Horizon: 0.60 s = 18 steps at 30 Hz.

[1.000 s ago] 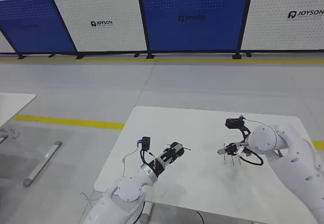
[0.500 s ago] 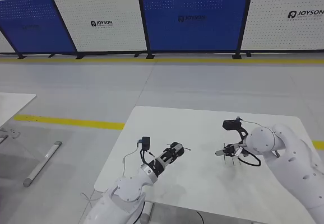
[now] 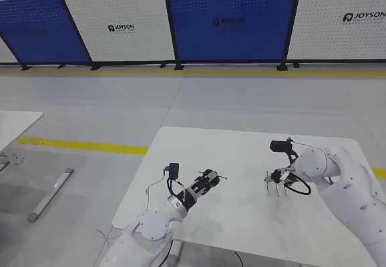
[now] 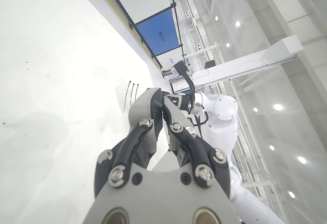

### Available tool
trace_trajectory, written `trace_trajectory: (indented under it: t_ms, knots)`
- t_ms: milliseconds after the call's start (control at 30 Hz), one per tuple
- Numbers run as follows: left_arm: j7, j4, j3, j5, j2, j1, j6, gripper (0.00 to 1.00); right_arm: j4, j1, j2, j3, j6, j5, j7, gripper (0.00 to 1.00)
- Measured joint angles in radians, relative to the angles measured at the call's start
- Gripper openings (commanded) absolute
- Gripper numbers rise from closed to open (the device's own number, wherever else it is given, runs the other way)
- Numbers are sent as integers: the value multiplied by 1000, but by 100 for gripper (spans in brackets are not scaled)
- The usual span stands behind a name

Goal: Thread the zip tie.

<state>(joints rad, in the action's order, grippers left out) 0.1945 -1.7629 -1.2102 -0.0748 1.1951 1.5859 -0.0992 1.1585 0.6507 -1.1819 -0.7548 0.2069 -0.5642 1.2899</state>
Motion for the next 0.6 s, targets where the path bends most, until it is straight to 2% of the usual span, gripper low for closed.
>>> trace_trajectory:
  t_ms: [200, 267, 300, 433, 500, 533, 600]
  knots:
    - [0, 0, 0, 0, 0, 0, 0, 0, -67, -26, -19, 20, 16, 5, 1, 42]
    - [0, 0, 0, 0, 0, 0, 0, 0, -84, -32, -23, 23, 15, 8, 2, 38]
    - [0, 0, 0, 0, 0, 0, 0, 0, -93, -35, -25, 26, 14, 9, 3, 33]
    - [0, 0, 0, 0, 0, 0, 0, 0, -136, -52, -38, 38, 9, 15, 3, 34]
    - [0, 0, 0, 0, 0, 0, 0, 0, -159, -61, -46, 46, 8, 19, 2, 32]
    - [0, 0, 0, 0, 0, 0, 0, 0, -168, -65, -49, 50, 7, 20, 2, 28]
    - [0, 0, 0, 0, 0, 0, 0, 0, -190, -74, -57, 59, 5, 22, 3, 33]
